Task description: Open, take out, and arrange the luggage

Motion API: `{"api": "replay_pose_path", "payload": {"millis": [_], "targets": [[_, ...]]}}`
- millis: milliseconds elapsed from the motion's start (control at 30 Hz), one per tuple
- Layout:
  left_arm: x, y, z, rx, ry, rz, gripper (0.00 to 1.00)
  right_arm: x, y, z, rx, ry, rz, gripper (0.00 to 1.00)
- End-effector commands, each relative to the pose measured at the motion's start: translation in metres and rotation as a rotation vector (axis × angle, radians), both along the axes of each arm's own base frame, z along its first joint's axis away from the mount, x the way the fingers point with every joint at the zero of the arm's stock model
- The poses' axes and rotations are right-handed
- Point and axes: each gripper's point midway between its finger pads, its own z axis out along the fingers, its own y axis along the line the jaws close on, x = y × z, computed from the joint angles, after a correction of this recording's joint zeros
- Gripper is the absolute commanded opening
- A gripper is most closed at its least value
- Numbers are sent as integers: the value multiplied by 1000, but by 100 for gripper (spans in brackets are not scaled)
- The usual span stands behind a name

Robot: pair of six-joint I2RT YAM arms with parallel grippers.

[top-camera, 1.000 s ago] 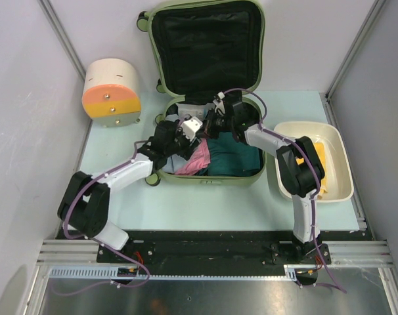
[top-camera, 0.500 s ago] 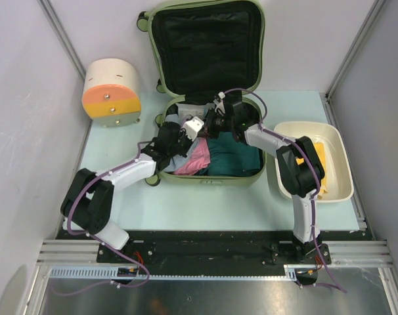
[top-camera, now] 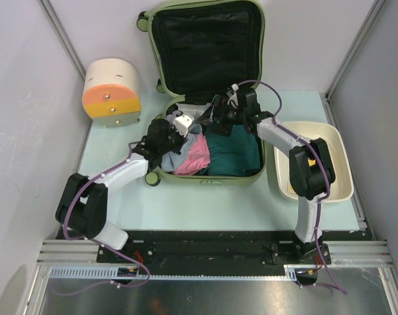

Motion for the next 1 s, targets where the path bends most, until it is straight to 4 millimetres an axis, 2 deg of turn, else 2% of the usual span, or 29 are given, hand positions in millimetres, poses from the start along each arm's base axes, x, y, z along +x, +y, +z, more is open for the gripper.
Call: {"api": "replay_pose_path", "payload": {"millis": [0,100,200,267,467,633,800,967], "targets": [[12,-3,45,-71,-105,-2,0,-26,6,1,6,102,20,100],[11,-5,49,-74,-115,-15,0,-25,11,-13,2,171,-12,100],[10,-6,49,-73,-118,-23,0,-15,19,-14,47,227,-63,100],[8,-6,47,-76,-113,-30,0,-14,31,-7,78,204,-52,100],[6,-4,47,-76,-116,-26,0,-14,53,-20,71,246,-61,100],[4,-5,47,-74,-120,-38,0,-10,60,-30,62,270,-94,100],[-1,-7,45,-76,-115,-59,0,6,63,-21,85,231,-106,100],[-5,-9,39,-67,-108,-84,0,15,65,-28,85,230,-112,100]]}}
